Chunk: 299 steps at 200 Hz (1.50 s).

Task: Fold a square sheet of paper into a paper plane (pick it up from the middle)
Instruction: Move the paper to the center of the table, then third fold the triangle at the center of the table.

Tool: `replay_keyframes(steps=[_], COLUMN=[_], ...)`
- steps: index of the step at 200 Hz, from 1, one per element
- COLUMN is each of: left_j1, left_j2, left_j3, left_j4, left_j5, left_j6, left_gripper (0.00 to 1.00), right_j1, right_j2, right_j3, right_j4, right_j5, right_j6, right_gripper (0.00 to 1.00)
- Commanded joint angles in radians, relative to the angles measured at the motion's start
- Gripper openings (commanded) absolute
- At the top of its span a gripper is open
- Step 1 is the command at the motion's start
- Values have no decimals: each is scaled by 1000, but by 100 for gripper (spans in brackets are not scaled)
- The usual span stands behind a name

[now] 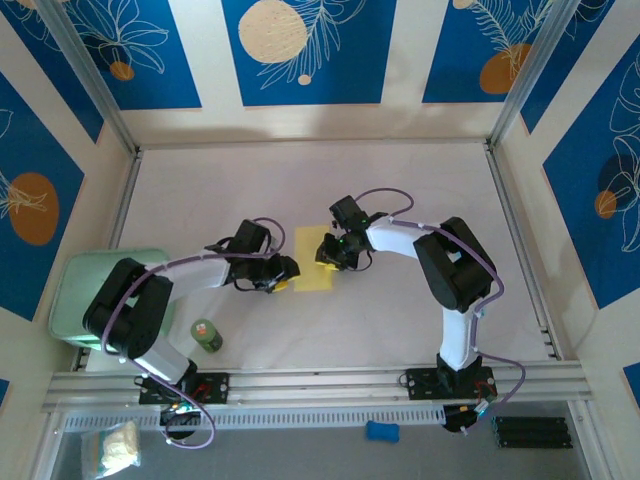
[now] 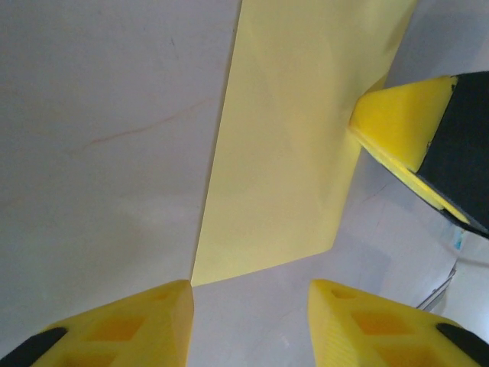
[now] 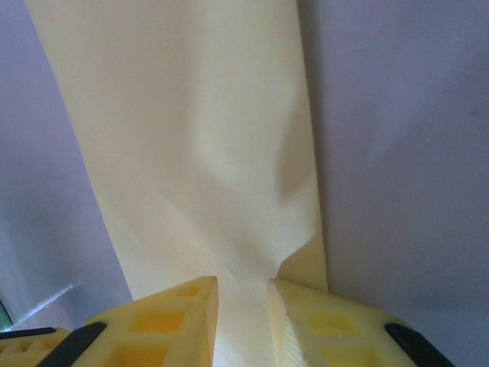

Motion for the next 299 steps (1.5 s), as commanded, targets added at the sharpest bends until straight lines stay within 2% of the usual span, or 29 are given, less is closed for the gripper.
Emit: replay_keyframes(steps=[1, 65, 111, 213, 299], left_j1=[-20, -45, -52, -67, -92], left_j2=[19, 46, 74, 144, 148], left_j3=[32, 42, 65, 124, 175], left_j4=[-57, -64, -79, -50, -70], left_j5=[-20, -46, -73, -53, -77], left_j6=[36, 35, 59, 59, 82], left_gripper=[43, 43, 36, 32, 35], right_j1=[-5, -10, -12, -22, -28], right_j2=[43, 54, 59, 72, 79], right_j3=[1, -8, -11, -22, -44], right_j4=[-59, -65, -63, -51, -26], right_j5=[17, 20, 16, 2, -12], right_j6=[-21, -3, 0, -3, 0], right_gripper=[25, 25, 25, 25, 24])
